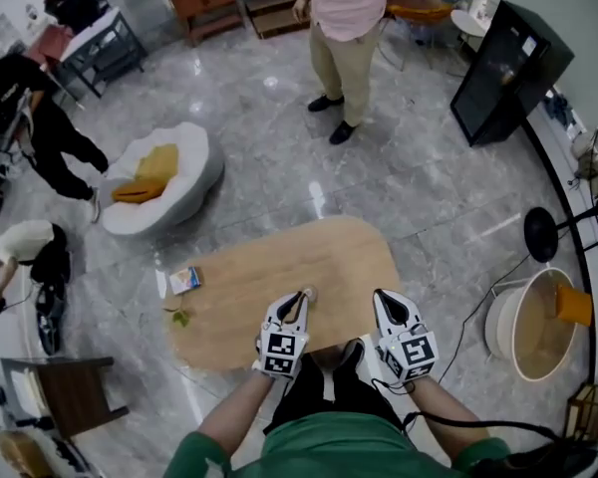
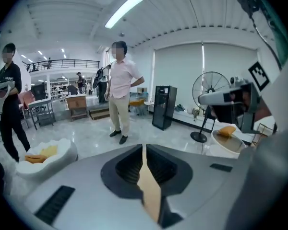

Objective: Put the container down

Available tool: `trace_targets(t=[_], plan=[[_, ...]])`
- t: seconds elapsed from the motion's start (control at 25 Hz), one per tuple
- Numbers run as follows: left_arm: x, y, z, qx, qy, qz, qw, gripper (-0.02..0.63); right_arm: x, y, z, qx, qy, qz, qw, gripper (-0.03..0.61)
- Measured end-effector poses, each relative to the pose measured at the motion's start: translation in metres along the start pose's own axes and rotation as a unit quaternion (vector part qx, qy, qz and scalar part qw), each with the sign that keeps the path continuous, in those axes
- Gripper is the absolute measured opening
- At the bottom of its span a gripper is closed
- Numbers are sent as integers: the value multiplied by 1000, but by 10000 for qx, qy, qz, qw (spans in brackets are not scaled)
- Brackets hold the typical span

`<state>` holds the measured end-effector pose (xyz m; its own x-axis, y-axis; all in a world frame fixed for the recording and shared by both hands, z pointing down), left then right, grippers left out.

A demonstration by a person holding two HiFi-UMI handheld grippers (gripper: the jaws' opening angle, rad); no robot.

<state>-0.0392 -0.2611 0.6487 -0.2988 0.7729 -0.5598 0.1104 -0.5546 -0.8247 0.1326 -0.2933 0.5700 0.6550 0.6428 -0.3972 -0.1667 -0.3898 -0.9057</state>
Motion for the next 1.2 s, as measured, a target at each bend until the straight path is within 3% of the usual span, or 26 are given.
trace_targets(t=[0.24, 0.52, 1.2], plan=[[37, 68, -17, -19, 0, -598, 9982, 35, 17, 33, 7, -15, -12, -264, 9996, 14], [75, 119, -33, -27, -113, -1034, 9946, 35, 34, 67, 20, -93, -3, -490, 9988, 14], [146, 198, -37, -303, 234, -2100, 9770, 35, 66, 141, 49, 358, 159, -1274, 9911, 14]])
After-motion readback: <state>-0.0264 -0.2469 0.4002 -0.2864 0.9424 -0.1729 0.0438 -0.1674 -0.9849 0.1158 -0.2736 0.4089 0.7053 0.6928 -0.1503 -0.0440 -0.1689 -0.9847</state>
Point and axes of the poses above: the fingertips, and each gripper's own axes: x backward along the fingers, z to its left, y out of its top, the point moved 2 cm from there along x, backward along the fingers, and after that the axes turned 2 degrees about z, right-handed, at the moved point
